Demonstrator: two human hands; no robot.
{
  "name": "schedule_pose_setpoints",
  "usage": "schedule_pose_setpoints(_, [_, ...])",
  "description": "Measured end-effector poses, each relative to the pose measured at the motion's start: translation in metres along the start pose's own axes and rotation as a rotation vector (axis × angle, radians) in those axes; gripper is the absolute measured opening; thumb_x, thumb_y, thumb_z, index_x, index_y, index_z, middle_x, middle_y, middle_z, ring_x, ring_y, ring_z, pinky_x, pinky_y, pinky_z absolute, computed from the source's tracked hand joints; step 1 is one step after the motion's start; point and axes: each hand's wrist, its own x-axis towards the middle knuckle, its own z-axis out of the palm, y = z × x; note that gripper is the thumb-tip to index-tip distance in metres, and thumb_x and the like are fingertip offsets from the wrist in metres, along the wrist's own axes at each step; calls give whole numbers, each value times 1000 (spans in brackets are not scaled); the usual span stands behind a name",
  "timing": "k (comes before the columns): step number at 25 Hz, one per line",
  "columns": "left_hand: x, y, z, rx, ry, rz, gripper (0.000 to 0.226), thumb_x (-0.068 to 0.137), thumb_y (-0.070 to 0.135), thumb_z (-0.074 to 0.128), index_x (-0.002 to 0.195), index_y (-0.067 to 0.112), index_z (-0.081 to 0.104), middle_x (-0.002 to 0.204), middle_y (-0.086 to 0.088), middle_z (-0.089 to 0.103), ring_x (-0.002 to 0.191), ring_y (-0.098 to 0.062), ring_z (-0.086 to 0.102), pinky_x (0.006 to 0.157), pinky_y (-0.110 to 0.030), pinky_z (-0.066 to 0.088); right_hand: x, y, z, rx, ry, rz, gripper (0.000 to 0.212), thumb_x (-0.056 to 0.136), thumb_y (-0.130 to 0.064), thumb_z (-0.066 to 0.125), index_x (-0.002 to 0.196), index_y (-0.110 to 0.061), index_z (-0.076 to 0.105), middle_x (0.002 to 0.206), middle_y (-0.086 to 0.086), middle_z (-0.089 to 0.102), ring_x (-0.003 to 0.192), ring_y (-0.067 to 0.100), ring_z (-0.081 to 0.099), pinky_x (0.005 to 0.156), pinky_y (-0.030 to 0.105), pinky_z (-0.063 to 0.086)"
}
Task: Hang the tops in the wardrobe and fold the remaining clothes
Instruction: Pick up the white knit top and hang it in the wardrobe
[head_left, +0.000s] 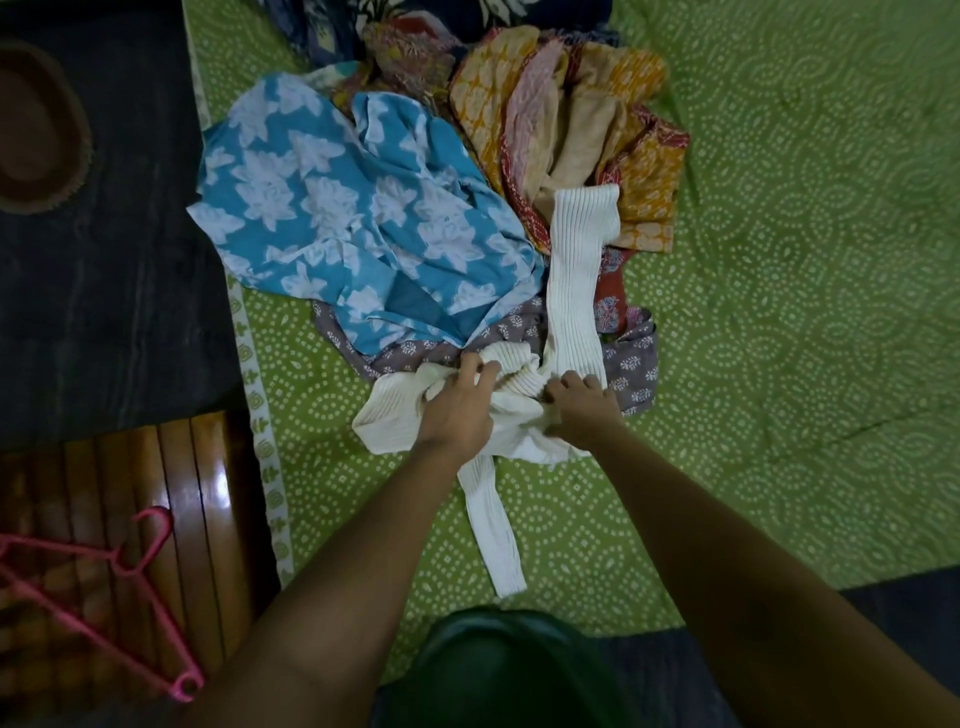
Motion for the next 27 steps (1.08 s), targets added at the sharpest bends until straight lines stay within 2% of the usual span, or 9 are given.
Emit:
schedule_pose_setpoints(2, [-7, -1, 4, -81, 13, 33, 70, 85, 11, 59, 144, 22, 25, 151, 2, 14, 93, -25, 60, 64, -34, 45, -6, -5, -6, 18, 85, -84, 40, 96, -38, 46, 126, -13, 52, 128, 9, 51, 120, 29, 43, 98, 44, 34])
schedule_pose_setpoints(5, [-24, -10, -3, -336, 70, 104, 76, 86, 17, 61, 149, 17, 18, 154, 0, 10, 115, -24, 52, 81, -39, 51, -23, -26, -44, 754, -72, -99, 27, 98, -27, 51, 80, -10, 62, 78, 9, 63, 74, 18, 58, 74, 32, 41])
schedule_pose_setpoints(8, [-50, -9, -28, -575, 257, 2, 56, 95, 34, 48, 143, 15, 27, 142, -8, 31, 125, -22, 42, 99, -40, 43, -48, -60, -105, 1317, -222, -91, 17, 94, -21, 57, 88, -6, 63, 73, 5, 64, 64, 16, 62, 62, 27, 51])
schedule_pose_setpoints(11, [-86, -4, -63, -962, 352, -96, 63, 88, 54, 53, 139, 23, 31, 137, -1, 46, 124, -14, 48, 98, -31, 43, -82, -102, -163, 1435, -285, -249, 18, 95, -18, 56, 95, -2, 62, 83, 12, 67, 74, 27, 66, 75, 39, 57])
schedule_pose_setpoints(14, [-116, -1, -102, -1103, 511, -274, 42, 87, 22, 67, 125, 18, 50, 120, -5, 63, 107, -17, 60, 86, -28, 47, -134, -144, -203, 1433, -286, -354, 21, 95, -16, 55, 98, 4, 60, 88, 20, 66, 81, 36, 66, 84, 46, 56])
schedule_pose_setpoints(18, [-167, -5, -160, -1212, 600, -314, 8, 94, 5, 56, 96, 1, 62, 87, -15, 62, 77, -15, 58, 70, -29, 43, -223, -180, -250, 1491, -53, -470, 17, 96, -15, 51, 89, -2, 60, 84, 16, 63, 64, 24, 65, 63, 33, 57])
schedule_pose_setpoints(21, [-223, -10, -201, -1130, 596, -178, 21, 94, 3, 54, 74, 1, 59, 64, -7, 56, 52, 3, 53, 61, -21, 41, -296, -189, -290, 1671, 162, -541, 16, 97, -12, 48, 85, -4, 57, 75, 10, 61, 61, 22, 62, 52, 28, 54])
schedule_pose_setpoints(25, [-294, -10, -252, -1335, 771, -125, 23, 101, 12, 42, 80, 9, 51, 78, -4, 60, 72, -11, 64, 60, -14, 47, -391, -183, -311, 1957, 351, -583, 19, 95, -9, 46, 76, -8, 52, 62, 6, 56, 57, 19, 57, 51, 27, 52])
schedule_pose_setpoints(27, [-326, 13, -265, -1235, 754, -13, 14, 100, 22, 45, 89, 15, 48, 88, 0, 57, 83, -17, 59, 69, -17, 47, -431, -188, -299, 2013, 340, -611, 21, 95, -8, 44, 74, -8, 48, 54, 5, 57, 48, 17, 57, 47, 25, 53])
